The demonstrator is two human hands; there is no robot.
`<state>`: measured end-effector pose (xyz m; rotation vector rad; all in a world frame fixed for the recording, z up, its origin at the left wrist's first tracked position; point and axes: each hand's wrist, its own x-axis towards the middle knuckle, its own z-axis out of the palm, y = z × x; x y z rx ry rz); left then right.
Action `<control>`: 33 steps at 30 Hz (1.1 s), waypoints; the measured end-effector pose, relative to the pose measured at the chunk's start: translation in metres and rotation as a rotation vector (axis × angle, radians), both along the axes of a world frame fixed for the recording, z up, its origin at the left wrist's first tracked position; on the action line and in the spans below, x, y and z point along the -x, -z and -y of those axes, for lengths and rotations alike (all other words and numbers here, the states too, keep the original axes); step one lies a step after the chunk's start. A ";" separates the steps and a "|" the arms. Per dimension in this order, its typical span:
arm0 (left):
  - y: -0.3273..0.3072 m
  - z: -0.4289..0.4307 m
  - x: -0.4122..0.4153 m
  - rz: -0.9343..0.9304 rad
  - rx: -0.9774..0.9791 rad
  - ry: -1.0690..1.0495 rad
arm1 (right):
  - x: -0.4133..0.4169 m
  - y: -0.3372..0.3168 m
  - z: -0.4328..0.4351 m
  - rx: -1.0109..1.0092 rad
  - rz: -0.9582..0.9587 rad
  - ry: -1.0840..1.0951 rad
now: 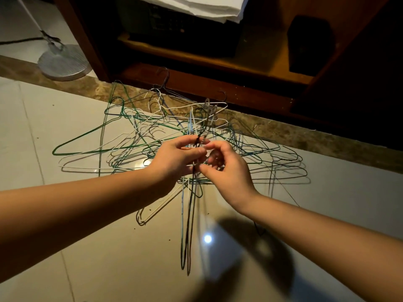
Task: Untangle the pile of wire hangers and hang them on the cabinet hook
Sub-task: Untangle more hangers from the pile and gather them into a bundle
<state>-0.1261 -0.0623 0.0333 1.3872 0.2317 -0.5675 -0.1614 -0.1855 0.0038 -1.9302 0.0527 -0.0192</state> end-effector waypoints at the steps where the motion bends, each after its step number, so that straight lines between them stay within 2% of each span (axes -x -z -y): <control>1: 0.001 0.000 0.000 0.007 -0.018 -0.004 | -0.001 0.000 0.002 -0.002 0.019 0.015; 3: 0.002 -0.001 0.001 0.002 -0.030 -0.037 | -0.005 0.008 0.014 0.036 0.042 0.057; 5: 0.002 -0.002 0.001 -0.005 -0.032 -0.064 | -0.010 0.029 0.037 0.129 -0.013 0.105; 9: 0.005 -0.004 0.003 -0.021 -0.062 -0.049 | -0.004 0.086 0.109 0.532 -0.495 0.196; 12: 0.008 -0.003 0.005 -0.038 -0.101 -0.041 | 0.004 0.108 0.149 0.647 -0.697 0.246; 18: 0.015 -0.002 0.004 -0.065 -0.147 -0.030 | -0.006 0.126 0.161 0.536 -0.810 0.315; 21: 0.019 -0.003 0.004 -0.066 -0.151 -0.023 | -0.012 0.133 0.154 0.290 -0.815 0.463; 23: 0.020 -0.004 0.004 -0.072 -0.148 -0.028 | -0.015 0.136 0.151 0.104 -0.757 0.602; 25: 0.021 -0.005 0.003 -0.077 -0.144 -0.032 | -0.017 0.140 0.152 0.001 -0.664 0.709; 28: 0.020 -0.005 0.002 -0.075 -0.135 -0.036 | -0.015 0.141 0.153 0.041 -0.539 0.750; 33: 0.017 -0.006 0.001 -0.070 -0.125 -0.068 | -0.014 0.139 0.150 -0.053 -0.505 0.766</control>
